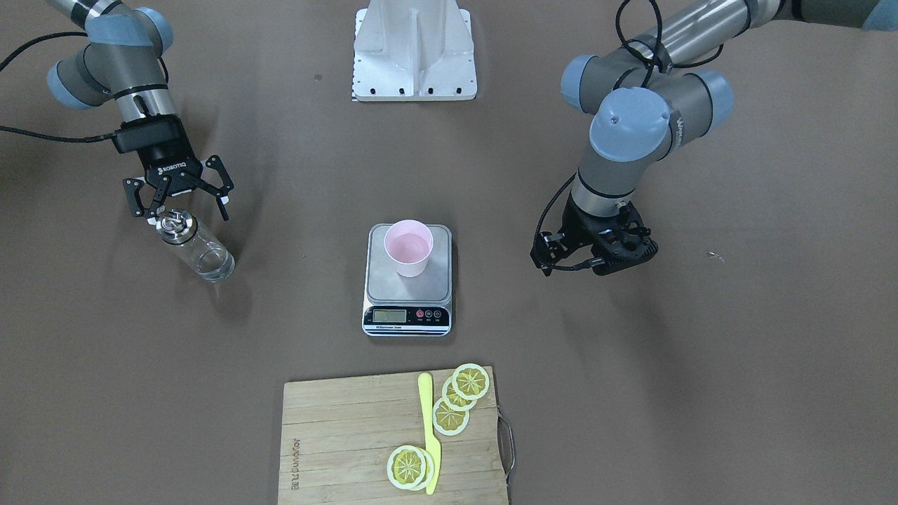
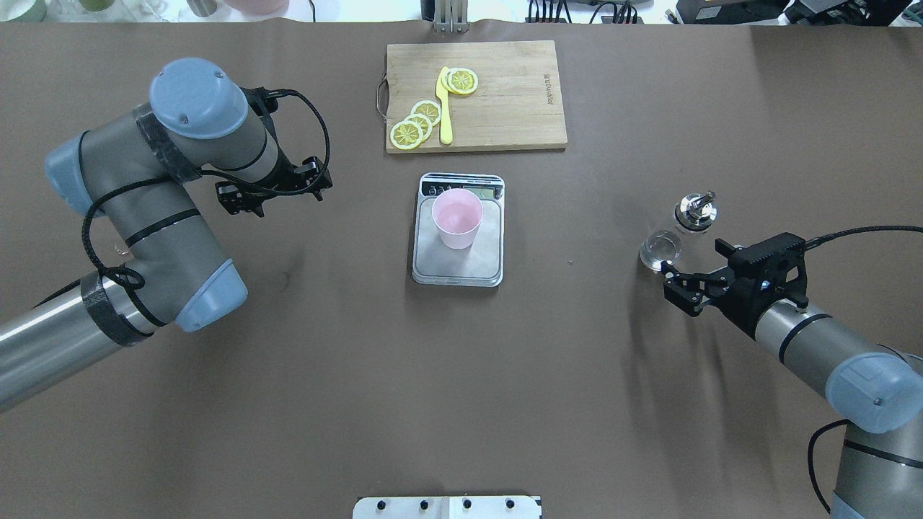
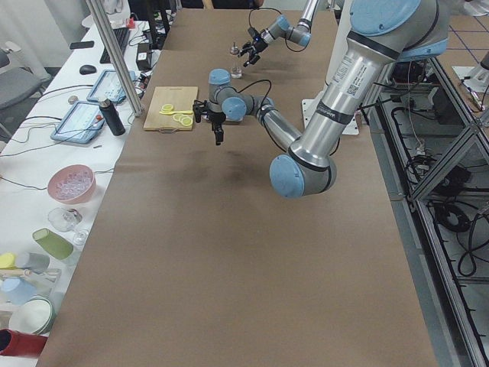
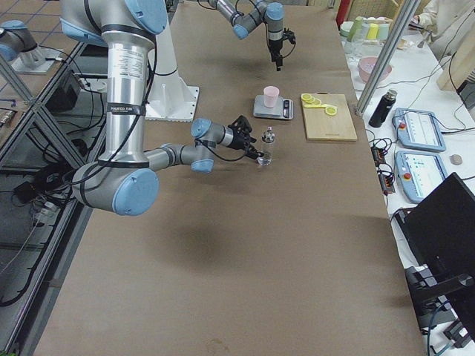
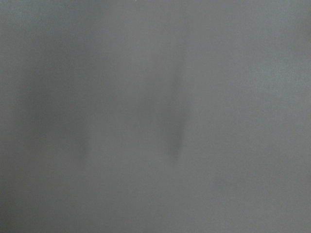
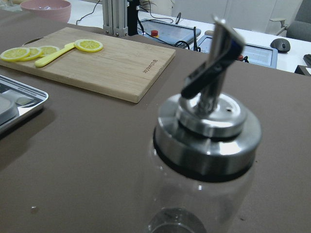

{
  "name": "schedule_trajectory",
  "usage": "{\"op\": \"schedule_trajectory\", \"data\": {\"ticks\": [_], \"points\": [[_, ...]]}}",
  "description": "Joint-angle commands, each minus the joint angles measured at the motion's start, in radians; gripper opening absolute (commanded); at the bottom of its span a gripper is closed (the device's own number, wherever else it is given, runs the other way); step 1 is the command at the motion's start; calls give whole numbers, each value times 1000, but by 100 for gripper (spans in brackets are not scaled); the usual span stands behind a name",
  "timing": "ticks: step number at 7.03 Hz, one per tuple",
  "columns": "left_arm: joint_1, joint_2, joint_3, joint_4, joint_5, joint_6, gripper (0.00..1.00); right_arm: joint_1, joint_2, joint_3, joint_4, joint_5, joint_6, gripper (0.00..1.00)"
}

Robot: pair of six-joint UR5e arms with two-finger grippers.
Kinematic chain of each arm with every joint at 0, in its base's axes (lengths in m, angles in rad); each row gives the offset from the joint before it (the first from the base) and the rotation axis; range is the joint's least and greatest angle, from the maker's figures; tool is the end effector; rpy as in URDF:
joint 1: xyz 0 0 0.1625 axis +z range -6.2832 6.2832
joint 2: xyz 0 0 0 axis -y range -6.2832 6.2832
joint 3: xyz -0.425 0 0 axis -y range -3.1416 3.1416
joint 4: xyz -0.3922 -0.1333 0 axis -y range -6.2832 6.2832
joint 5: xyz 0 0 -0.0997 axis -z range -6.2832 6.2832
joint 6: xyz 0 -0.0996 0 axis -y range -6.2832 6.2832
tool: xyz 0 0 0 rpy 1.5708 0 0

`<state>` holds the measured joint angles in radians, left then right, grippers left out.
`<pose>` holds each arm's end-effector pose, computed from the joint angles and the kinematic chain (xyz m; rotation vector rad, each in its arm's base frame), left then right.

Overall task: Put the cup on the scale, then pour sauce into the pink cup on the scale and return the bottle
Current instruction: 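Reach the right gripper to the glass sauce bottle and grasp it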

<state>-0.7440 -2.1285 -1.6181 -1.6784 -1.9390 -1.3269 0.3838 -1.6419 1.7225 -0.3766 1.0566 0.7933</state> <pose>0.4370 -0.5347 0.3052 0.0238 0.7908 -0.3428 -0.3701 -0.3461 0.4848 1.0469 -0.7942 -0.0078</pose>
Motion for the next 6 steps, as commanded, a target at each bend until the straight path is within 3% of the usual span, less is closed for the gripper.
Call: {"op": "schedule_trajectory", "data": {"ticks": [1, 6], "points": [[0, -1, 4, 0, 0, 0, 98, 15, 31, -69, 77, -7, -55, 99], [0, -1, 21, -26, 0, 0, 98, 55, 77, -90, 77, -3, -60, 95]]}}
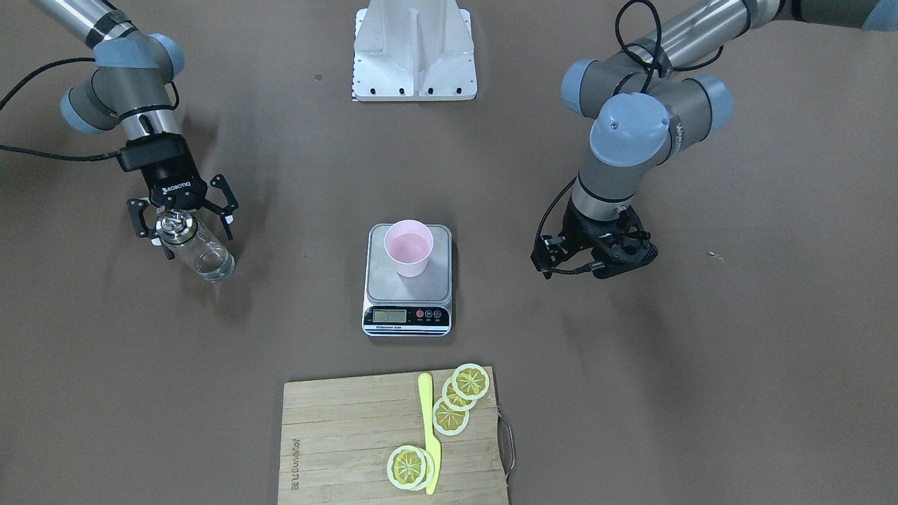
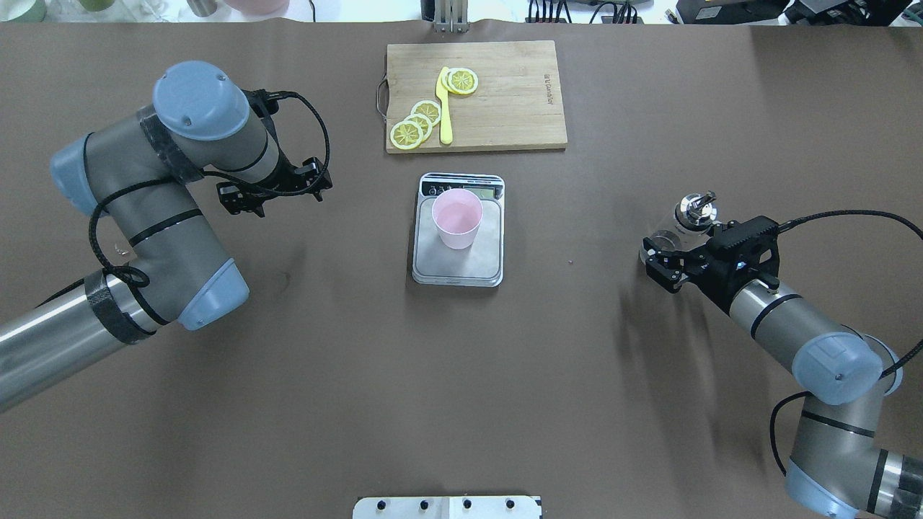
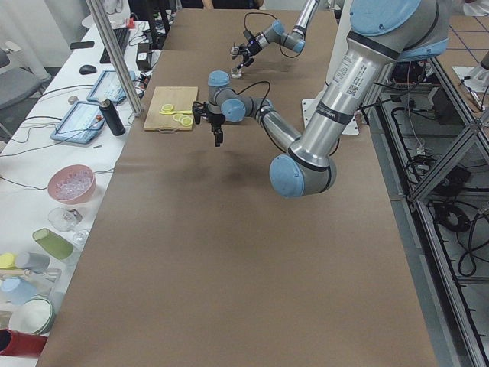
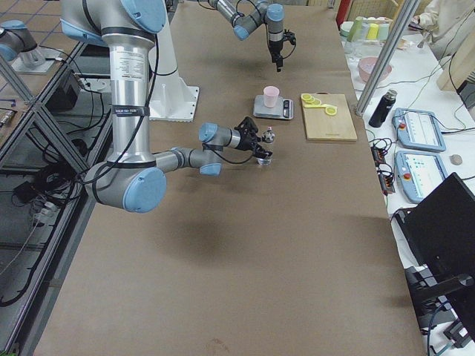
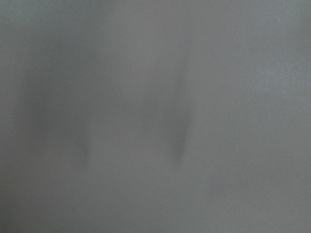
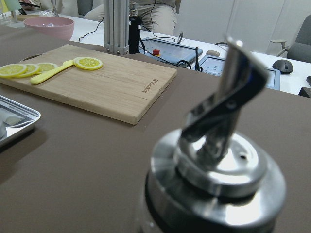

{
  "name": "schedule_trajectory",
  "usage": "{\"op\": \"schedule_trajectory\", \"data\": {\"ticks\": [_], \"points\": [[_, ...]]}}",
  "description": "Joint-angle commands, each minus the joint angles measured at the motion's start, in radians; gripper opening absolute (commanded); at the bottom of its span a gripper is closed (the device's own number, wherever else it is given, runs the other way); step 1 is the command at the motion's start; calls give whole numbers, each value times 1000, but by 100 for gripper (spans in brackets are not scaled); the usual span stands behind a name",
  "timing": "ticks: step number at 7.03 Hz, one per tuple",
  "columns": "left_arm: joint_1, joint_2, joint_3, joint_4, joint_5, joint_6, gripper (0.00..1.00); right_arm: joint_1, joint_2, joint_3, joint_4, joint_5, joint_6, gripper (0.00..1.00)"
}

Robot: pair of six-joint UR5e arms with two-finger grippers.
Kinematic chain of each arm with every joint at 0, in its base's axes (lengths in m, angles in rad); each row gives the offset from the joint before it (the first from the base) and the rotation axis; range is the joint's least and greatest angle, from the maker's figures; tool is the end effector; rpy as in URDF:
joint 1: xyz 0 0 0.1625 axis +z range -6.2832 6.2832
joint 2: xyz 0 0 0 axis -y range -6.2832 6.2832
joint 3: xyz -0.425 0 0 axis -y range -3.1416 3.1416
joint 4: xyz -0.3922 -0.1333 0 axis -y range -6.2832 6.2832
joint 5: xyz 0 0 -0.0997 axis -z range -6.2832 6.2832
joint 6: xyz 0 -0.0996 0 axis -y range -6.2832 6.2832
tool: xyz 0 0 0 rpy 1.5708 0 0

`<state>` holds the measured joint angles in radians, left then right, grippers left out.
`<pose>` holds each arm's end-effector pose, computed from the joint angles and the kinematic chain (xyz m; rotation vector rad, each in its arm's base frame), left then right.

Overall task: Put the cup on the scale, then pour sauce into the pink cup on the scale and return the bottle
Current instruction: 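Reach the right gripper to the glass sauce bottle and grasp it, then lift the sauce bottle with the right gripper over the pink cup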

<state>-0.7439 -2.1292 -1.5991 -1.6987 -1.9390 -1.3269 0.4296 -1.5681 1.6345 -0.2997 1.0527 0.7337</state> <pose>0.4403 -0.5376 0.3107 0.0248 0.7925 -0.3422 -0.3782 -0.3742 0.4845 1.1187 -0.7884 0.0045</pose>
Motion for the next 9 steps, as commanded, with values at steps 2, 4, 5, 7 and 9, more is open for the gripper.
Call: {"op": "schedule_trajectory", "data": {"ticks": [2, 4, 5, 7, 9], "points": [[0, 0, 4, -6, 2, 0, 98, 12, 23, -21, 1, 1, 3, 48], [-2, 0, 4, -6, 2, 2, 98, 35, 37, -19, -16, 7, -20, 0], [-3, -2, 2, -6, 0, 26, 98, 76, 78, -15, -56, 36, -63, 0], [-18, 0, 5, -6, 0, 41, 98, 119, 144, 63, -242, 70, -126, 0], [-46, 6, 5, -7, -2, 109, 98, 117, 254, 113, -492, 14, -271, 0]]}}
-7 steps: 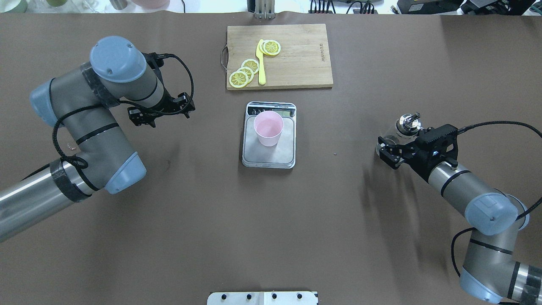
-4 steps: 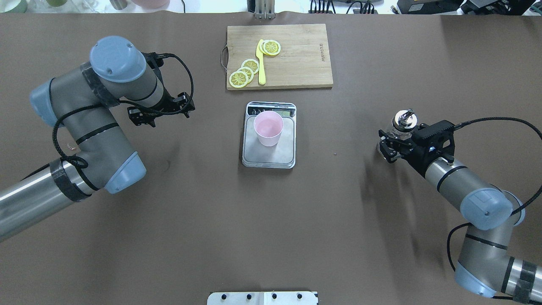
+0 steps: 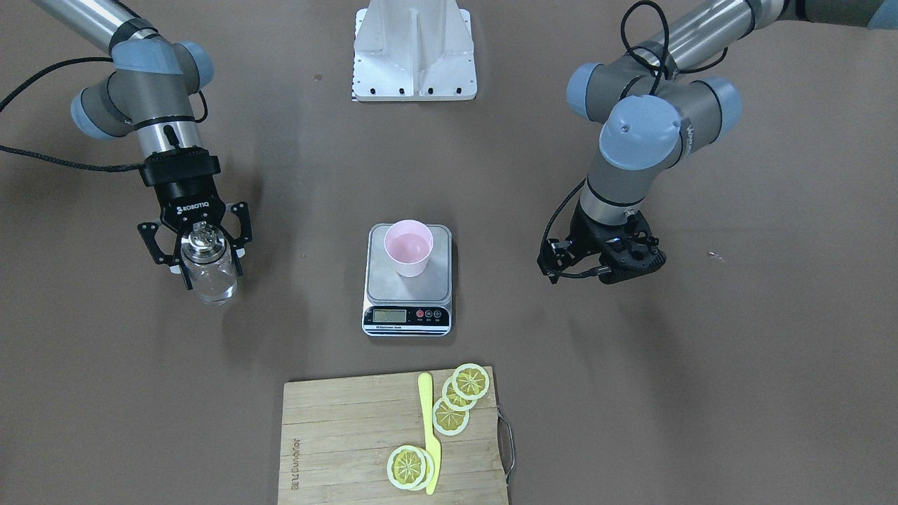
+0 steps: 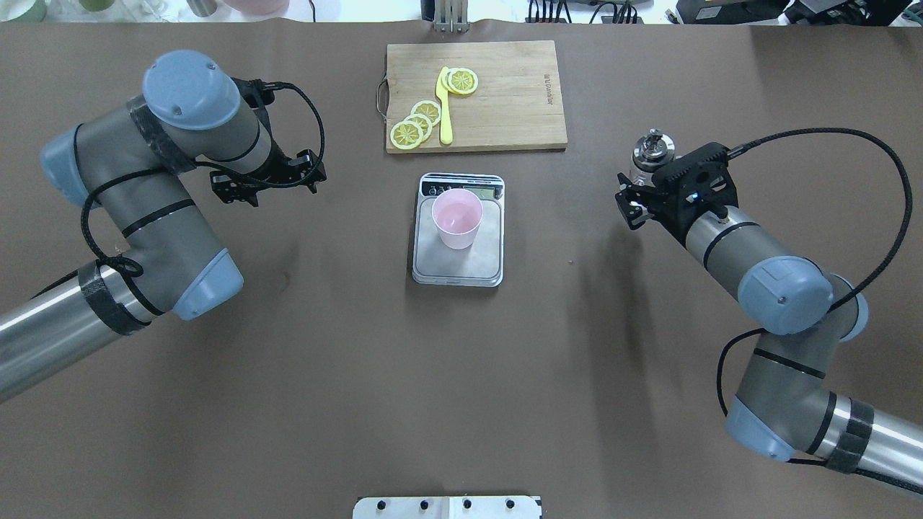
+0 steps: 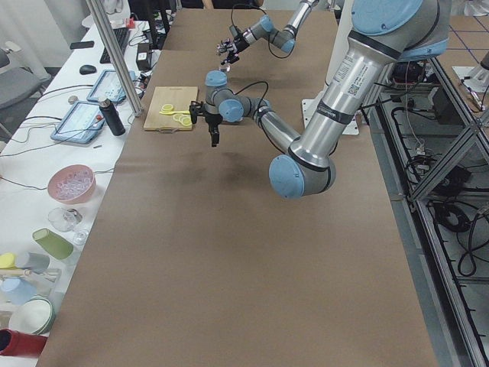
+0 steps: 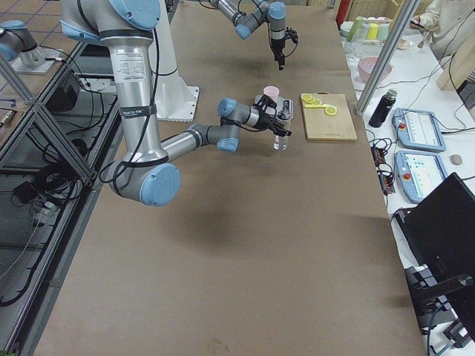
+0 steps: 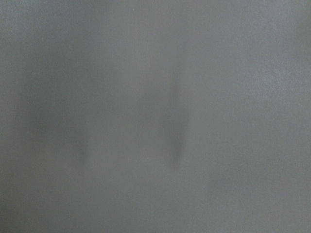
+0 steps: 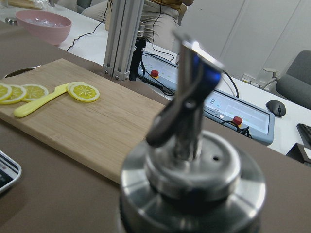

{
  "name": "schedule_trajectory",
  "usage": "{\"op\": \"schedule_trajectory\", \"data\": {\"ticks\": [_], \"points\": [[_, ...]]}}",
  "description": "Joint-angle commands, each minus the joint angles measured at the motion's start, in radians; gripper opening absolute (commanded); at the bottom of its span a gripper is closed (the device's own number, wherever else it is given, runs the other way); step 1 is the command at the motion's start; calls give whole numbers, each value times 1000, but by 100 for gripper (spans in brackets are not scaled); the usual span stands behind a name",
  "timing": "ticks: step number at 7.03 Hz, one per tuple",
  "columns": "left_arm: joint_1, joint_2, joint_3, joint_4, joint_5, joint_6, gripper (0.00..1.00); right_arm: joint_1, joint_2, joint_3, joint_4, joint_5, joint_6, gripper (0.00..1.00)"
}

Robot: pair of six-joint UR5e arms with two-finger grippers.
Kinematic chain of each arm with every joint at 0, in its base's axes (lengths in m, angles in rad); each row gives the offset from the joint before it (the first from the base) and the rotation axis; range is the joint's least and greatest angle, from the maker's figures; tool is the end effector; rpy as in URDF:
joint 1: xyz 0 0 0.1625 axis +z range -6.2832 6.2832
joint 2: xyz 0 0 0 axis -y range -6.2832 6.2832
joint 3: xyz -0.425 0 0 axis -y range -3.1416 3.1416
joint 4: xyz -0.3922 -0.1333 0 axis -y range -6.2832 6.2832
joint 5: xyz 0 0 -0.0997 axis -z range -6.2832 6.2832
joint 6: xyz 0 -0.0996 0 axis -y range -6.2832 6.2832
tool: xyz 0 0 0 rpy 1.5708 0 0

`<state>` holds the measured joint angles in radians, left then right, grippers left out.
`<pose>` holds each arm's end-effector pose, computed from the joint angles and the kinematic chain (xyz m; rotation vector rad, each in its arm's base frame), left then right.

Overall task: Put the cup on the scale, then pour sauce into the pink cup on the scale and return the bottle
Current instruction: 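Lift the sauce bottle with the right gripper over the pink cup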

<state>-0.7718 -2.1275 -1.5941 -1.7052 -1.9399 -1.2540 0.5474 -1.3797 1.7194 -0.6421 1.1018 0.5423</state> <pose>0.4257 -0.5502 0.3132 0.0637 0.7895 -0.2993 -0.3896 -0.4463 0.3804 1.1622 -0.5886 -0.1138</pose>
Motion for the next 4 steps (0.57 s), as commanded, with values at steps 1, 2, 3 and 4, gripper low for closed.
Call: {"op": "schedule_trajectory", "data": {"ticks": [1, 2, 3, 4], "points": [[-30, 27, -1, -5, -2, 45, 98, -21, 117, 31, -253, -87, -135, 0], [-41, 35, -1, -25, -7, 45, 98, -73, 161, 29, -354, -197, -203, 0], [-44, 43, -1, -27, -8, 50, 98, -110, 215, 25, -470, -265, -246, 0], [-47, 46, -3, -25, -8, 92, 98, -133, 229, 26, -540, -319, -272, 0]]}}
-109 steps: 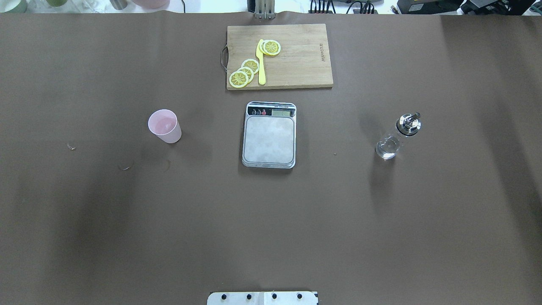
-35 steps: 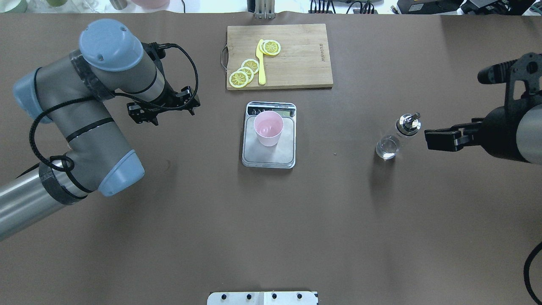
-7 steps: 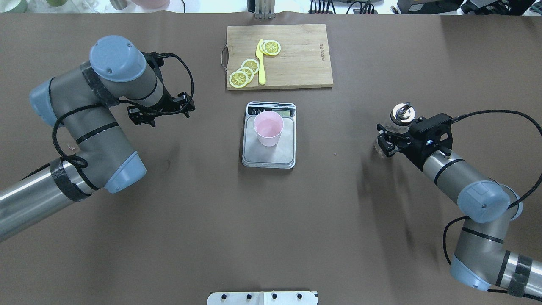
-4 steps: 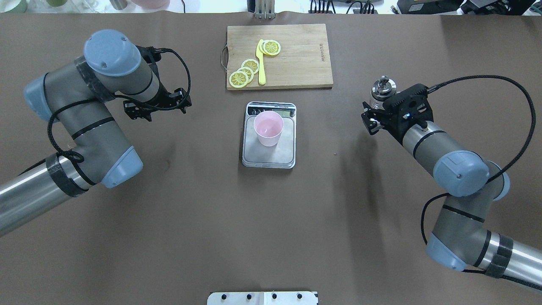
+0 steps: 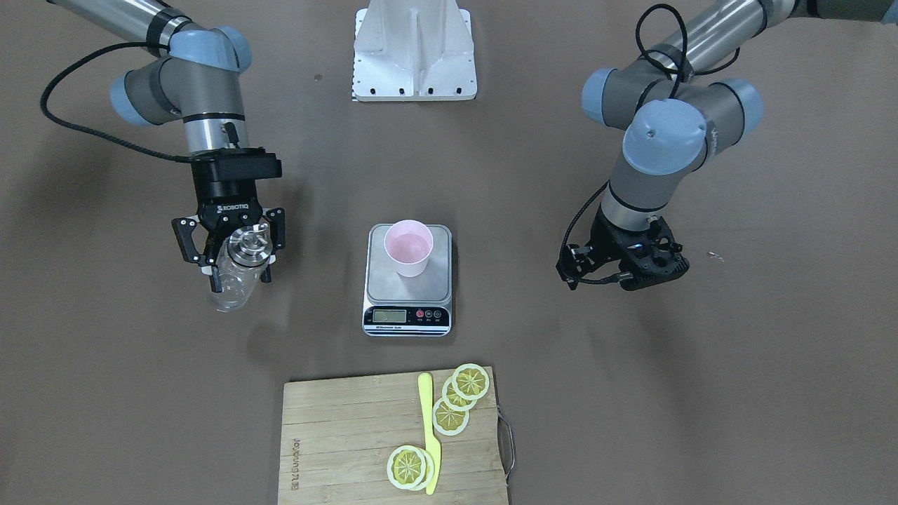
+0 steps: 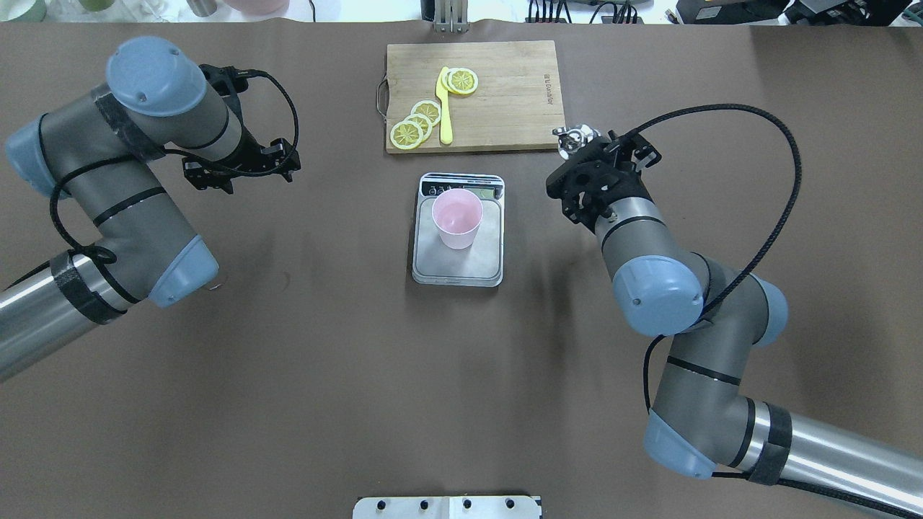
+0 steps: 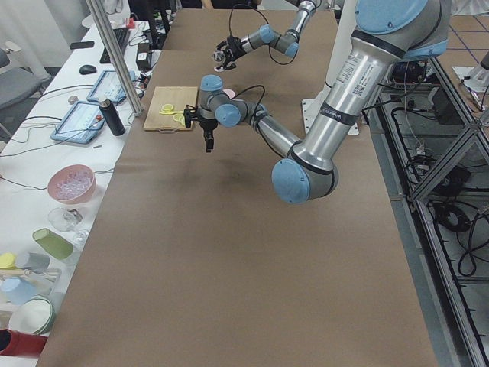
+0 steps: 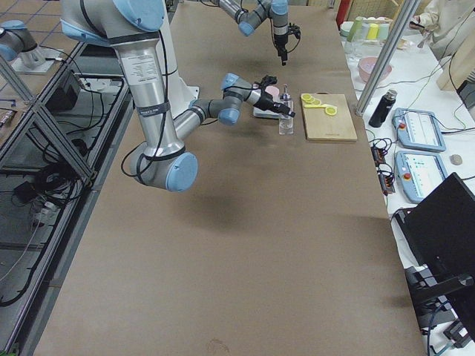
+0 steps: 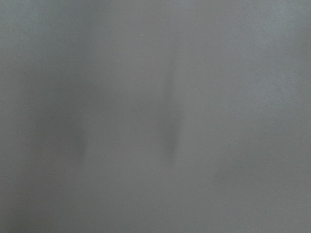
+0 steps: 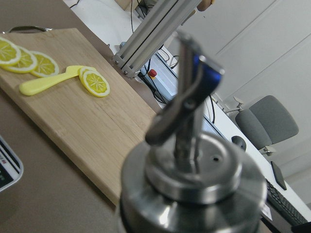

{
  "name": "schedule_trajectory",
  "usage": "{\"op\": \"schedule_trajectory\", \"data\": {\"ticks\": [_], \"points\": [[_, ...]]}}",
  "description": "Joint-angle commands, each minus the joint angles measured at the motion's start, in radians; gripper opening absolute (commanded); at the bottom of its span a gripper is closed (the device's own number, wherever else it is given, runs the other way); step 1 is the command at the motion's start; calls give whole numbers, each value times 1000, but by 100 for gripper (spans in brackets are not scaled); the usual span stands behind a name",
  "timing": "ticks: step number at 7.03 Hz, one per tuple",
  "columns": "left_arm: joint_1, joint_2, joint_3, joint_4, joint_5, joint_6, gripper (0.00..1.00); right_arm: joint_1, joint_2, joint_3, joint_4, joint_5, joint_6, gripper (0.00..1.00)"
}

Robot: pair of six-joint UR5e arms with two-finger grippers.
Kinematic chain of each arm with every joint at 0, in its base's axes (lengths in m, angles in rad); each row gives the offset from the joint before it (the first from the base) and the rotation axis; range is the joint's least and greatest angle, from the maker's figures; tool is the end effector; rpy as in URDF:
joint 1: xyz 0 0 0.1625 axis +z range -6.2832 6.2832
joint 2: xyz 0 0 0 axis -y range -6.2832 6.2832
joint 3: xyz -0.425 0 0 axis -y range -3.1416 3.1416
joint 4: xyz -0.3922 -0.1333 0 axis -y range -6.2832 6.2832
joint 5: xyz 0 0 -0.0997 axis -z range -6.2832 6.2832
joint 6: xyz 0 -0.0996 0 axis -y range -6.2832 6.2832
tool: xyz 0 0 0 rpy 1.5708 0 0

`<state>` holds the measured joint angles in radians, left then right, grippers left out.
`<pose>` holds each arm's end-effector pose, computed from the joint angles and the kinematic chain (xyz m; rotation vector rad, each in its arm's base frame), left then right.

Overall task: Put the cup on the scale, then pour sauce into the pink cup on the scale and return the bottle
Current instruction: 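Lift the sauce bottle with the right gripper over the pink cup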

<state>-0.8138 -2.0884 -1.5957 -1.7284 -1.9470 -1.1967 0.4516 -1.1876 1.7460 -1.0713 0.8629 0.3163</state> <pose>0.3981 -0.5622 0.3359 0.0885 0.7773 -0.2855 -0.4592 -0.4428 0.2991 1.1810 -0.1833 -0.3317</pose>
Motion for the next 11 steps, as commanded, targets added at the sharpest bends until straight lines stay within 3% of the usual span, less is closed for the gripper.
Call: {"op": "schedule_trajectory", "data": {"ticks": [1, 4, 7, 11], "points": [[-8, 22, 0, -3, -1, 40, 98, -62, 36, -6, -137, -170, -137, 0], [-11, 36, 2, -3, -3, 49, 98, -102, 40, -6, -292, -387, -377, 0], [-14, 37, 19, -3, -3, 55, 98, -122, 130, -35, -400, -465, -456, 0], [-36, 42, 46, -11, -4, 77, 98, -134, 161, -154, -400, -560, -457, 0]]}}
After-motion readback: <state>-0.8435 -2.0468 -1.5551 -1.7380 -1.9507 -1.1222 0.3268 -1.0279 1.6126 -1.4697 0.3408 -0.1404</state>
